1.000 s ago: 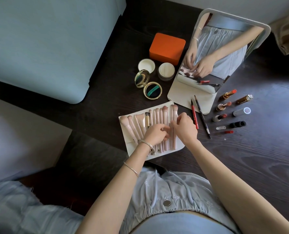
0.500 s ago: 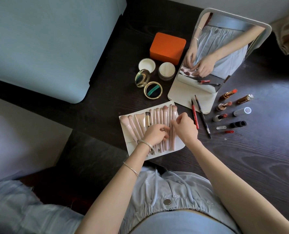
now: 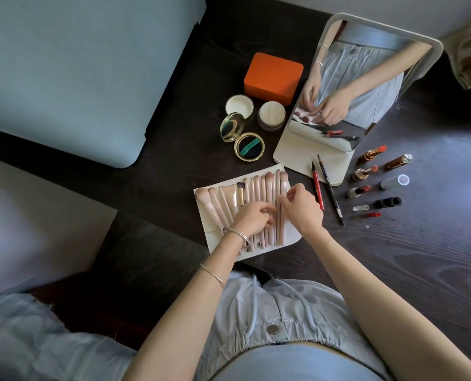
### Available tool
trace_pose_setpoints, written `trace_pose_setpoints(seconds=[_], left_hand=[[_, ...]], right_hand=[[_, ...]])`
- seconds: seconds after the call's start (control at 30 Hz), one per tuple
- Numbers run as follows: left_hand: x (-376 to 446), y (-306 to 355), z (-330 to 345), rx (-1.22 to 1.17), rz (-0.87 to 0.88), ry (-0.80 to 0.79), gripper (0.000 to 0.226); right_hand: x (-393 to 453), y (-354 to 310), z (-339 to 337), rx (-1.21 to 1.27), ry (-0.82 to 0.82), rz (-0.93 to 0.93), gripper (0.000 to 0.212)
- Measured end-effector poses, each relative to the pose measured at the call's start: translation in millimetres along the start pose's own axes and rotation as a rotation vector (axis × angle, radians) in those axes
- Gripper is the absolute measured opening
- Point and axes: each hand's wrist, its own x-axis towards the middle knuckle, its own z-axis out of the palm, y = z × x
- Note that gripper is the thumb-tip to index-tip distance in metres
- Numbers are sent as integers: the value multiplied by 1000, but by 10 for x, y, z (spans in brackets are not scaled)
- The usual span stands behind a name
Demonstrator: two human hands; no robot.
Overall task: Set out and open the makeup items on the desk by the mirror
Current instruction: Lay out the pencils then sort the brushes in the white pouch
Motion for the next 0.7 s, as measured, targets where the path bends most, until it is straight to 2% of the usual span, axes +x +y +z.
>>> trace_pose_setpoints(seconds=[0.27,0.43,0.7], left_hand=[[-16,13,-16,-11,-6,5,36],[-81,56,-46,-8,-11,3,35],[-291,114,-281,-105,105,98,28]], right_hand=[[-30,11,-20,19,-6,-2,19],[-77,-25,-78,23,-9,9,32],[-254,-70,-331,169,48,-75,30]])
